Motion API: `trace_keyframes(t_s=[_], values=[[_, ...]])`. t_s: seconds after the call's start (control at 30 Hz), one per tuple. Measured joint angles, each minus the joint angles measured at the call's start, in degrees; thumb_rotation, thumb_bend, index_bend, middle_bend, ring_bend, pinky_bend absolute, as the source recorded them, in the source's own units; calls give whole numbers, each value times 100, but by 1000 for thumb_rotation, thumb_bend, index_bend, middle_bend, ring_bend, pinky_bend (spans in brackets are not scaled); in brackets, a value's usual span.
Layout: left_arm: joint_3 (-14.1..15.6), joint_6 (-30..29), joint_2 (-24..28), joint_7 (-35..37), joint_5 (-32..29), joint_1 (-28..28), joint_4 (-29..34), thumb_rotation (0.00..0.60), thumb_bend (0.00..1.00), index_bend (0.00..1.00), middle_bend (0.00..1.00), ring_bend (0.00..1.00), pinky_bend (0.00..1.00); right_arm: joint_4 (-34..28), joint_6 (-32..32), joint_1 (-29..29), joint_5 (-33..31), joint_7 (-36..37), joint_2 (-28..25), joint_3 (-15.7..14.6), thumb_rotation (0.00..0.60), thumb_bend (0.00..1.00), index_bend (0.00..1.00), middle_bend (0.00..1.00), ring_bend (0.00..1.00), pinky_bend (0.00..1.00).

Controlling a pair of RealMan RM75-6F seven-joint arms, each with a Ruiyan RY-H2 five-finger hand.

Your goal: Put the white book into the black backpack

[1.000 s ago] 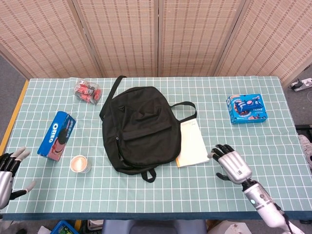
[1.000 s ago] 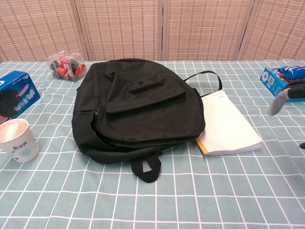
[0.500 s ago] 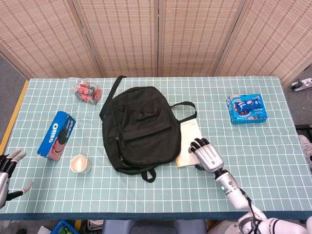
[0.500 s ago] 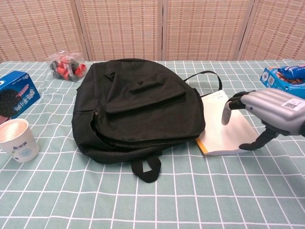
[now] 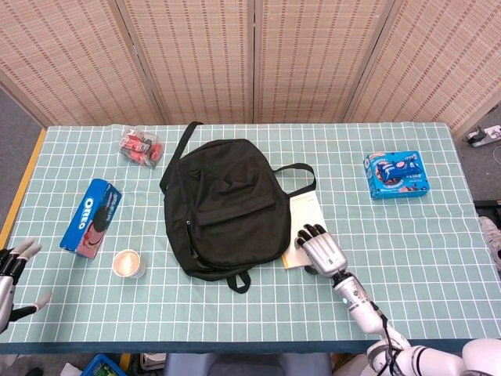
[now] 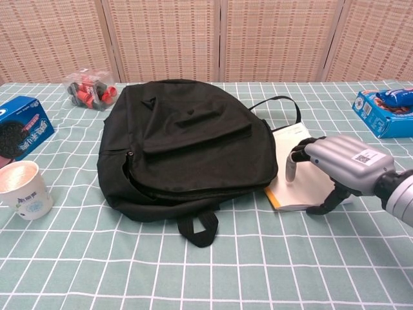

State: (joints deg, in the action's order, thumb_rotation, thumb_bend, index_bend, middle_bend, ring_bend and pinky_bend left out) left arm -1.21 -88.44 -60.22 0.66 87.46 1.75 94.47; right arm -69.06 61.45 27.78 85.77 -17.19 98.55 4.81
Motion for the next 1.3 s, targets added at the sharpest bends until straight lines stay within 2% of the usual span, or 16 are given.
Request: trace_keyframes(t_s=[0.3,0.4,0.57,0.67,0.9,1.3], values=[[-4,32,-21,2,3,18,-21,600,188,199,135,147,101,236,34,33,-43,2,91,-41,600,56,423,322,179,224],[-3,27,-16,8,1,12,-20,600,188,199,135,147,101,380,34,68,-37,5,159,-51,600,112,427,330,179,224],[-4,22,-3,-2,-11,3,-15,600,188,199,135,147,101,543,128,112,41,100,240,-76,600,270,457,365,195,224],[-5,21,10,-4,-13,2,3,600,188,199,135,147,101,608,173,135,72,175,259,-83,600,311,468,379,211,224],[3,36,26,-8,4,6,35,600,188,199,135,148,101,697,302,185,129,260,260,-70,600,360,488,398,233,224],[-9,83,54,-11,-17,33,48,600,188,199,135,147,101,1024,332,333,218,264,324,-65,600,382,505,413,259,237]])
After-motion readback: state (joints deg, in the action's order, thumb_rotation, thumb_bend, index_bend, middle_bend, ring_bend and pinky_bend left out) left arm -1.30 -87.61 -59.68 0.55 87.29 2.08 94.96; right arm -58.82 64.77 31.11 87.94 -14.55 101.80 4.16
